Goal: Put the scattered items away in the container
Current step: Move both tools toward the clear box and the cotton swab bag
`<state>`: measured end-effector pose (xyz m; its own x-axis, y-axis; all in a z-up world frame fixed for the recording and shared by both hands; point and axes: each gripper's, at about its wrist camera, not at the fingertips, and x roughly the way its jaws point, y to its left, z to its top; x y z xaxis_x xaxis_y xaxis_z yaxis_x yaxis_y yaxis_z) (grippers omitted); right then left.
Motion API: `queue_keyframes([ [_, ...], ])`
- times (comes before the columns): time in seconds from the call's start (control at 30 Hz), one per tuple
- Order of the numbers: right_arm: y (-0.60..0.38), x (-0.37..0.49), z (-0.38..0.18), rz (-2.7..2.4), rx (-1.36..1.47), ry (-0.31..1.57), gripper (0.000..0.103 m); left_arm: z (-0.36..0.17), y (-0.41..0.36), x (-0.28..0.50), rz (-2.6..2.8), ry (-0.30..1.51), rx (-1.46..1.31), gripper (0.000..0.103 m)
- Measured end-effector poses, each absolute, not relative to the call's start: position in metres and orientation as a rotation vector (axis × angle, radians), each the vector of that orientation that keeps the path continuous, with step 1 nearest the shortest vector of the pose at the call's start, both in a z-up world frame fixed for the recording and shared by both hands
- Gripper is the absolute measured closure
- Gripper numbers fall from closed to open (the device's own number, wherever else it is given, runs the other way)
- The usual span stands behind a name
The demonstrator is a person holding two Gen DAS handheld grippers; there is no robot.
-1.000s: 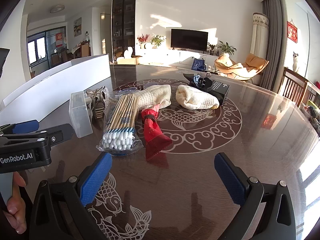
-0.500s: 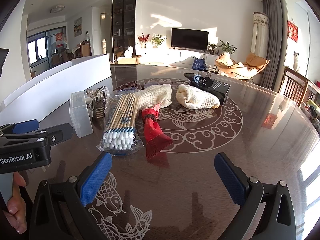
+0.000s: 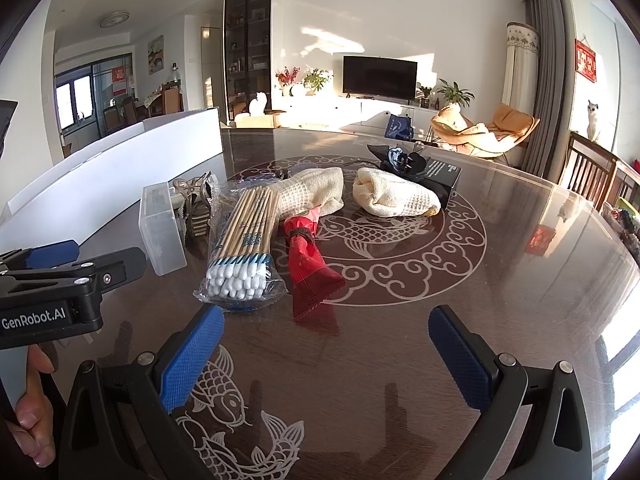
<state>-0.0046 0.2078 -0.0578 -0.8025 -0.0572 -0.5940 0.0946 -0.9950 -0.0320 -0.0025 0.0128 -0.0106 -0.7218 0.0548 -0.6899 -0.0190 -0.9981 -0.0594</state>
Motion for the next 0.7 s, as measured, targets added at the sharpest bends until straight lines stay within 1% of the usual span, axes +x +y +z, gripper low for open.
queue_keyframes([
  [0.1,0.207,-0.006,-0.059,-2.900,0.965,0.090,0.001,-0.015,0.012,-0.005,2.868,-0.059,-1.191,0.000],
  [0.37,0.210,-0.017,-0.065,-2.832,1.059,0.047,0.001,-0.025,0.003,-0.007,2.839,0.093,-1.350,0.000],
  [0.5,0.204,-0.026,-0.071,-2.755,1.150,0.078,0.001,-0.027,-0.007,-0.008,2.800,0.071,-1.407,0.000],
  [0.63,0.193,-0.040,-0.083,-2.657,1.281,0.158,0.001,-0.034,-0.009,-0.011,2.764,0.029,-1.457,0.000],
  [0.7,0.189,-0.044,-0.087,-2.623,1.316,0.176,0.001,-0.035,-0.006,-0.012,2.761,0.041,-1.458,0.000],
])
